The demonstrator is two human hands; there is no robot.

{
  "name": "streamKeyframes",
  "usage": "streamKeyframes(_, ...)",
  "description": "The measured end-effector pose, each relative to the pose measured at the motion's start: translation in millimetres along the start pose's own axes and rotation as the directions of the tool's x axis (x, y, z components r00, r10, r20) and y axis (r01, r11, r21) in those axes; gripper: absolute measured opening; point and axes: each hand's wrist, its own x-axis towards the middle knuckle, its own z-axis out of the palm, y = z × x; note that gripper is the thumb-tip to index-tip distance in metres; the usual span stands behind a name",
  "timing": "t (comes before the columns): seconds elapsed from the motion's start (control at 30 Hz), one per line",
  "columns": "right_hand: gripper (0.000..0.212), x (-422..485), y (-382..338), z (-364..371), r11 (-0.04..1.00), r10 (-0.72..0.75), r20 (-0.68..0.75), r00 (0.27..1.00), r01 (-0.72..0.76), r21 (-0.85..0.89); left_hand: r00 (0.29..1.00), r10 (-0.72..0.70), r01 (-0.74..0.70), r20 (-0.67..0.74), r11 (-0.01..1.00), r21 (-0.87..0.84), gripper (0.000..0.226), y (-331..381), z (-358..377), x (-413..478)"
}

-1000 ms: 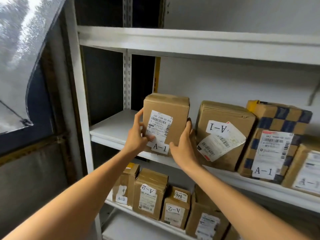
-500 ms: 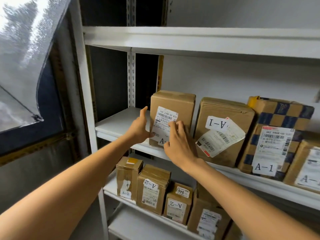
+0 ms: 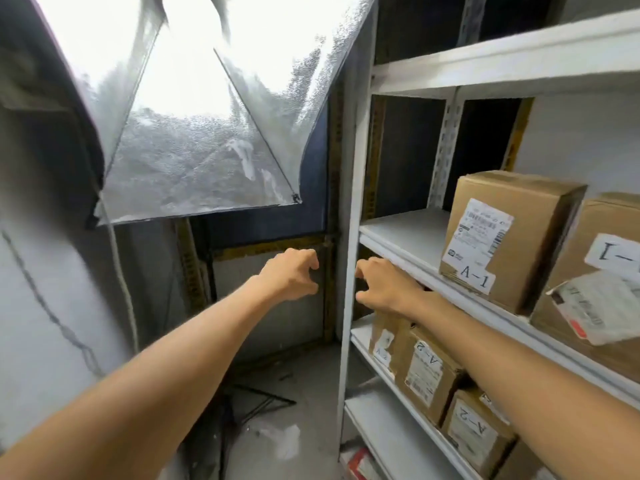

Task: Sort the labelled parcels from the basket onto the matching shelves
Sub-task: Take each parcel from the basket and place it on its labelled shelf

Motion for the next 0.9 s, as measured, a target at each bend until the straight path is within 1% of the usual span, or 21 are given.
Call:
streamKeyframes(0.1,0.035,-16,-34,20,0.985,-0.170,0.083,0.982,0.166,0.053,0.985,-0.172,0.173,0.021,0.985,-0.009,0.037,-26,9,-68)
streamKeyframes(0.17,0.035,-32,-62,39,0.955,-0.291,0.131,0.948,0.279,0.102,0.959,-0.280,0.281,0.036,0.959,-0.024,0.036,-39,18,-121)
streamKeyframes(0.23,0.036,-52,-94,58,0.910,-0.407,0.177,0.896,0.379,0.170,0.921,-0.388,0.389,0.033,0.921,-0.028,0.034,-52,27,-179)
streamKeyframes(0.33,0.042,-94,-149,86,0.809,-0.587,0.236,0.775,0.544,0.225,0.828,-0.560,0.561,0.036,0.827,-0.041,0.032,-69,41,-275)
streamKeyframes(0.4,0.046,-127,-190,104,0.720,-0.693,0.271,0.667,0.646,0.252,0.747,-0.664,0.664,0.035,0.745,-0.063,0.031,-74,52,-341)
streamKeyframes(0.47,0.049,-159,-230,119,0.615,-0.784,0.308,0.538,0.740,0.272,0.663,-0.747,0.748,0.044,0.659,-0.082,0.032,-75,59,-404)
streamKeyframes(0.53,0.052,-192,-271,132,0.507,-0.848,0.330,0.414,0.815,0.280,0.578,-0.814,0.815,0.053,0.572,-0.100,0.031,-74,63,-469)
streamKeyframes(0.6,0.051,-228,-311,139,0.408,-0.887,0.349,0.303,0.867,0.285,0.486,-0.873,0.871,0.037,0.480,-0.105,0.028,-71,62,-534)
streamKeyframes(0.63,0.047,-247,-331,143,0.347,-0.902,0.363,0.234,0.893,0.286,0.441,-0.897,0.894,0.025,0.436,-0.100,0.027,-68,62,-566)
streamKeyframes(0.7,0.036,-289,-370,148,0.217,-0.922,0.374,0.100,0.934,0.285,0.343,-0.939,0.934,0.023,0.339,-0.115,0.033,-59,60,-627)
streamKeyframes(0.77,0.029,-333,-407,152,0.117,-0.934,0.357,-0.002,0.943,0.312,0.242,-0.969,0.964,0.046,0.234,-0.127,0.035,-44,60,-687)
streamKeyframes(0.83,0.039,-380,-440,152,0.023,-0.925,0.361,-0.116,0.934,0.358,0.156,-0.986,0.983,0.059,0.149,-0.107,0.039,-27,61,-746)
streamKeyframes(0.9,0.047,-429,-472,155,-0.088,-0.889,0.383,-0.252,0.914,0.397,0.068,-0.996,0.993,0.056,0.063,-0.096,0.041,-9,64,-802)
